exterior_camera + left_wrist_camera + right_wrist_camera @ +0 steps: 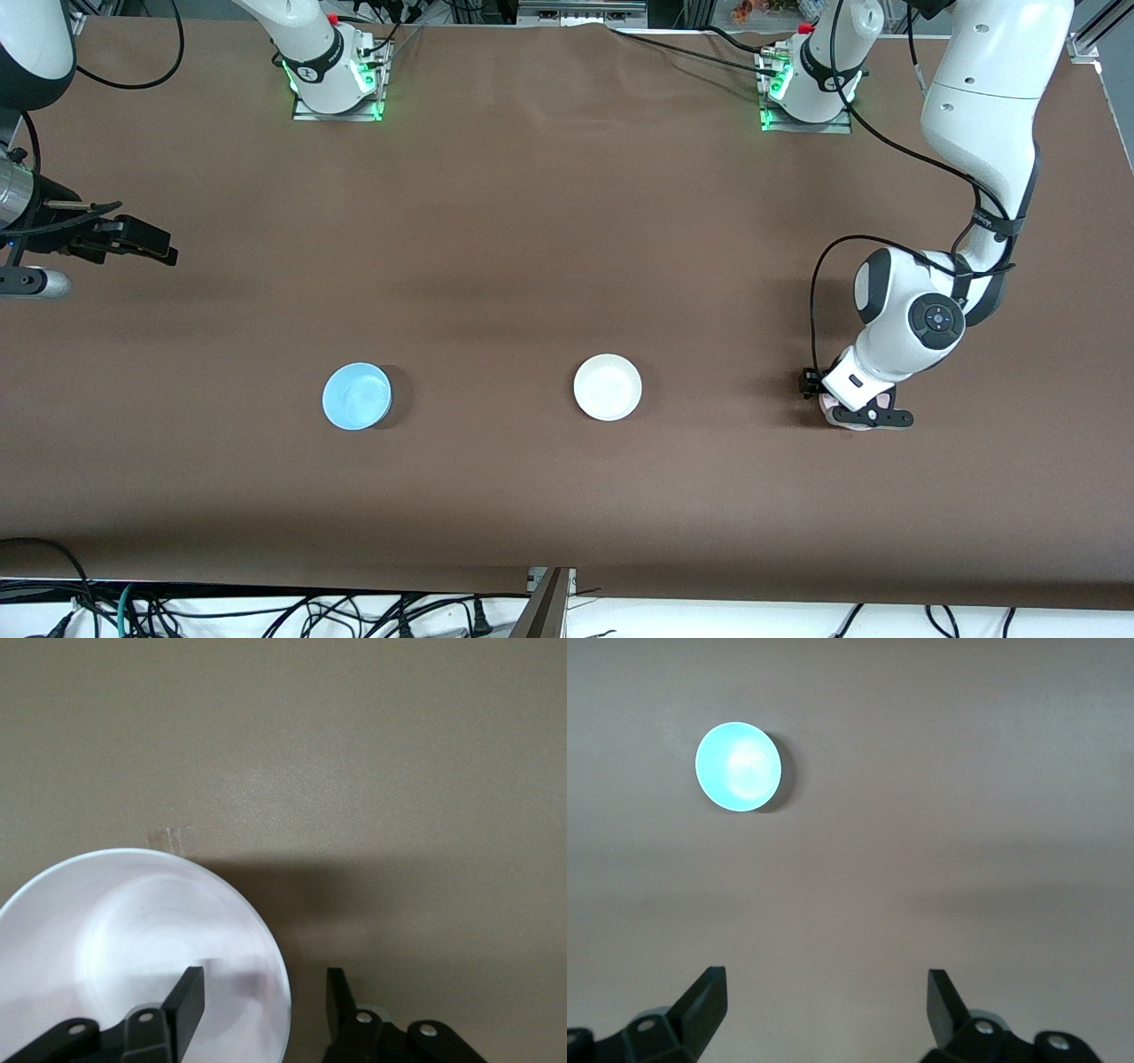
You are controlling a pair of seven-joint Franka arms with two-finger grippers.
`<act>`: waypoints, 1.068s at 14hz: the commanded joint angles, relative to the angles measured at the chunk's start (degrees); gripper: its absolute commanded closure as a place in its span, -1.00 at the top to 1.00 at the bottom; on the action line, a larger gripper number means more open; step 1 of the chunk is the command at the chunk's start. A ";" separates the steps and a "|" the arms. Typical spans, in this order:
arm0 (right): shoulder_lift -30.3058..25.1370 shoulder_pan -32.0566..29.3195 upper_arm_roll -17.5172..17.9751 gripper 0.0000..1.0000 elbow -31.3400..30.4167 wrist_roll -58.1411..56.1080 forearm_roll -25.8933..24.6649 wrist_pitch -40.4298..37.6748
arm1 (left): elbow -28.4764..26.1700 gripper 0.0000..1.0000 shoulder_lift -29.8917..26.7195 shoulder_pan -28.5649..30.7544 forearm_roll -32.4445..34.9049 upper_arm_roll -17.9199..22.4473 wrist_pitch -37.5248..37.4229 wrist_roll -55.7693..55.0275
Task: Stack pink and blue bowls on white bowl
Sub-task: 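Close the left gripper on the pink rim while the right gripper reaches blue, then lower the right gripper and grasp the blue bowl's rim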
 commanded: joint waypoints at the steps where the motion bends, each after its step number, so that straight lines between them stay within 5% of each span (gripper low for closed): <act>1: -0.03 0.15 -0.01 1.00 0.75 -0.23 0.50 0.02 | -3.30 0.14 -3.23 -0.32 0.66 0.22 0.52 0.77; 8: 12.26 3.31 2.89 1.00 1.10 -0.14 0.94 7.56 | -4.88 -0.28 -4.91 -0.32 0.74 0.22 0.52 0.86; 11: 17.97 3.49 3.51 1.00 1.10 -0.23 7.96 13.52 | -4.89 -0.32 -5.08 -0.32 0.74 0.22 0.52 0.86; 15: 25.00 4.55 3.60 1.00 1.10 0.12 8.14 22.50 | -5.32 -0.34 -5.44 -0.50 0.66 0.13 0.52 0.77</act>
